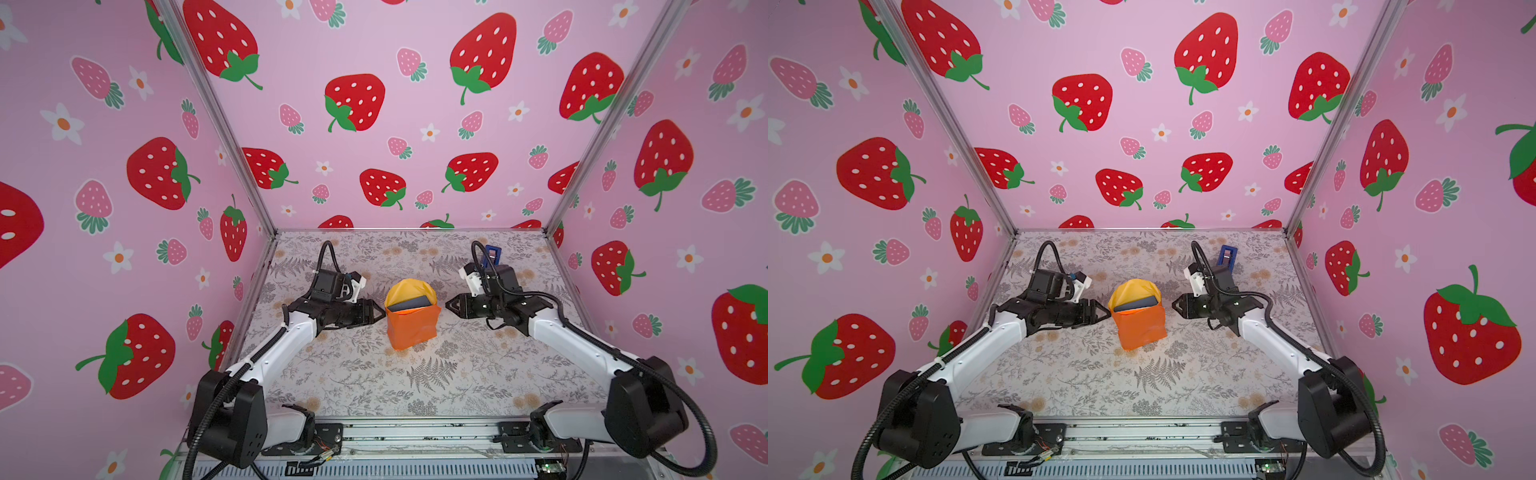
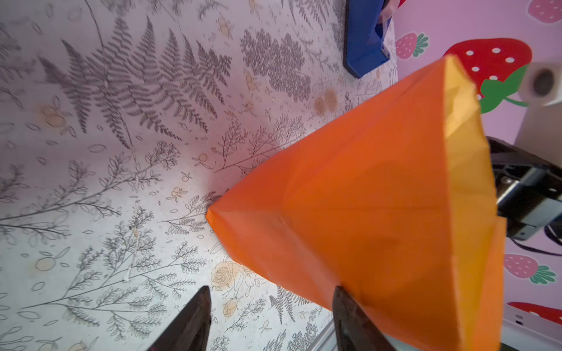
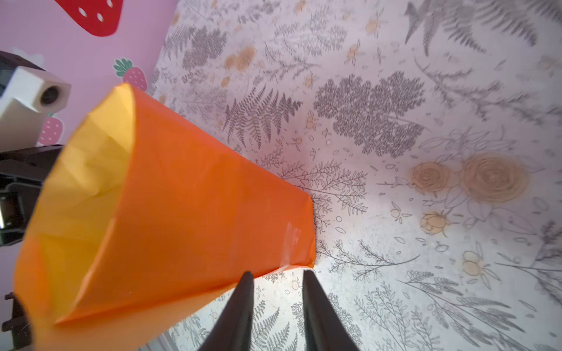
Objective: Wrap a gift box in wrapping paper
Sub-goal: Fold the wrapping paper in the gift box.
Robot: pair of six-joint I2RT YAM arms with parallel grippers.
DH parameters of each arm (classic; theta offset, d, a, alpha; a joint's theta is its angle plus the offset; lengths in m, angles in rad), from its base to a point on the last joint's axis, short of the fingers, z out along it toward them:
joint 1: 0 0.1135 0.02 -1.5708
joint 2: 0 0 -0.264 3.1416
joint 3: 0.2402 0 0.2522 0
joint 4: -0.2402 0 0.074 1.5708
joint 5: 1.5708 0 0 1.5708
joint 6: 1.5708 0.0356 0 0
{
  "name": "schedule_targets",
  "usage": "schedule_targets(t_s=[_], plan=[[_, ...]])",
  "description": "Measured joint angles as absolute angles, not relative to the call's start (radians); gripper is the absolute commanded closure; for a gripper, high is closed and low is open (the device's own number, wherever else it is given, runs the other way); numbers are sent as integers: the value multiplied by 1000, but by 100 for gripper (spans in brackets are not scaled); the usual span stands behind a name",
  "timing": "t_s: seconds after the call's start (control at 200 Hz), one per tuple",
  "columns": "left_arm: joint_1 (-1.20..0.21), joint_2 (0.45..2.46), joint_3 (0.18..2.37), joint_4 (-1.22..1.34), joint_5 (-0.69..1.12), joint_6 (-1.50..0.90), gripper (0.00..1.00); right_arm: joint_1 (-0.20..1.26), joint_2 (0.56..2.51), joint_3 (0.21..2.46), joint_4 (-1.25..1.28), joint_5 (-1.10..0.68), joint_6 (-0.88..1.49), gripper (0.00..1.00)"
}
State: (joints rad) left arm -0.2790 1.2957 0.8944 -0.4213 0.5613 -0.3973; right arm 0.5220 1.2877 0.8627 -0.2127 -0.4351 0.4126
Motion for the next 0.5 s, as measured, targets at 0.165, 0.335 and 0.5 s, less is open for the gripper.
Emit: schedule_targets(t_s=[0.165, 0.335, 0.5], plan=[[-259, 1305, 968, -469, 442, -411, 34, 521, 1168, 760, -158, -439, 323, 43], [-233, 1493, 1166, -522, 474, -382, 38, 540, 1041, 583, 36, -479, 278, 27], [-246, 1722, 1399, -583, 599, -302, 39, 607, 1041, 551, 180, -454, 243, 13]])
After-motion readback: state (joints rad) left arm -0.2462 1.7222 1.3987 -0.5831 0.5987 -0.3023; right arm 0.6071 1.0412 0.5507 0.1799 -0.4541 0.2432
